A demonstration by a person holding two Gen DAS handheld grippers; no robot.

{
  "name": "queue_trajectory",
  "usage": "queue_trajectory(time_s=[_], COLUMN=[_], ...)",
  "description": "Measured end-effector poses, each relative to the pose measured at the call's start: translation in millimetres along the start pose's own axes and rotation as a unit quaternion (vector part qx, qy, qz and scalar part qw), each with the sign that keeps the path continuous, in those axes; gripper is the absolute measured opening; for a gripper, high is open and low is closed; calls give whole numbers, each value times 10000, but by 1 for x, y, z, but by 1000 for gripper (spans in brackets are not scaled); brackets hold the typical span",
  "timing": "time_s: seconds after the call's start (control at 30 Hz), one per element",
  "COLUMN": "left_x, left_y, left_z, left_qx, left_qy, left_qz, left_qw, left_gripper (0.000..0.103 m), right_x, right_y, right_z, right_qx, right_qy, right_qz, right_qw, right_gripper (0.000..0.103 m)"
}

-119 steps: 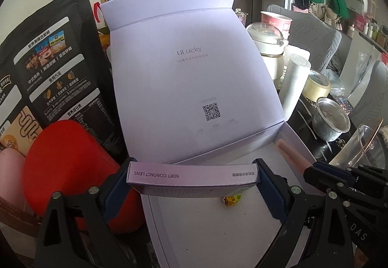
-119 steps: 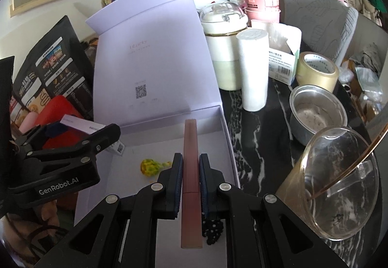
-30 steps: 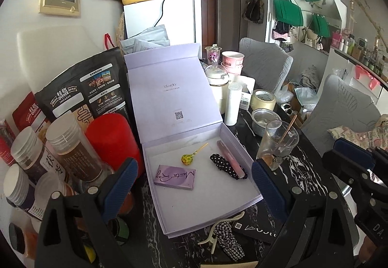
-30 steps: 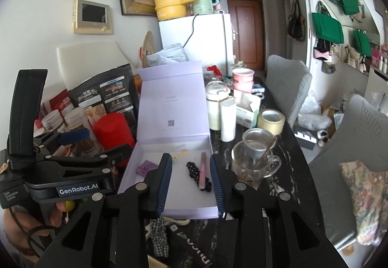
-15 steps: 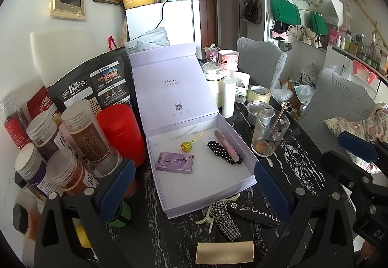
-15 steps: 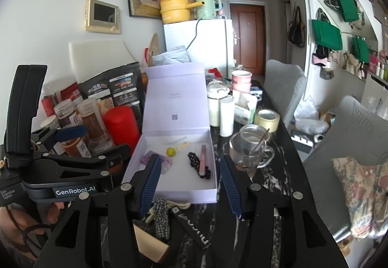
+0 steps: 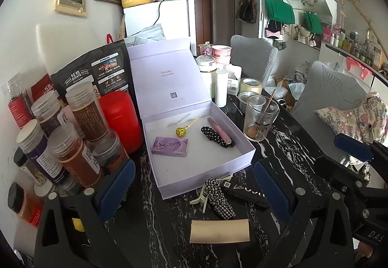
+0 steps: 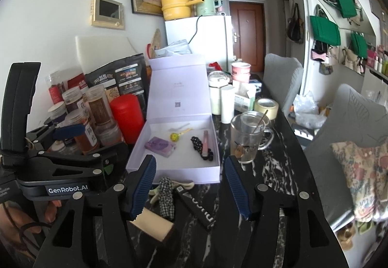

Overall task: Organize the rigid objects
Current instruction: 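Withdraw both grippers from the white box back over the table, then move the left gripper to the gold card and close on it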

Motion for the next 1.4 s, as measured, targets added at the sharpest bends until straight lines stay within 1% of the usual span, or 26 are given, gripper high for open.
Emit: queue_trajectory(time_s=[0.13,0.27,0.47,0.53,0.87,1.03,1.23,1.3,1.4], left_x=[-12,-24,-40,-45,-68,-79,-92,-95,-95], left_y=[-1,-2,-2,-1,-3,3,-2,-4,-3], left_z=[0,-4,-13,-15,-37,-50,-66,-72,-83], left_qx=[-69,-144,-250,-295,-579,-597,-677,-738,-728], left_qy=[63,126,293,331,603,767,1010,1061,1126], left_qz=[-49,-51,-10,26,89,214,124,93,135], left_qw=[9999,9998,9993,9990,9965,9950,9925,9916,9909], left_gripper=[101,101,101,101,101,101,101,101,101], right_x=[-15,-30,-52,-59,-88,-100,-111,-115,-118], right_y=[1,0,-5,-8,-18,-19,-23,-24,-27], right_z=[4,6,0,-4,-27,-38,-52,-56,-59], right_qx=[-21,30,116,197,225,234,198,192,194], right_qy=[31,63,220,290,607,726,922,976,1024], right_qz=[-19,-114,-289,-389,-614,-659,-748,-775,-807], right_qw=[10000,9999,9993,9986,9960,9949,9927,9920,9913], right_gripper=[62,66,66,66,66,66,67,66,66])
Point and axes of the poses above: each gripper's, at about its wrist camera, not at the fingertips, and z roughly against the way its jaws point, y to its left, x to its top, the point moved 2 cm from there along -z, roughly the way its jaws point, and after that the axes turned 7 degrees about y, right-handed, at the moved point
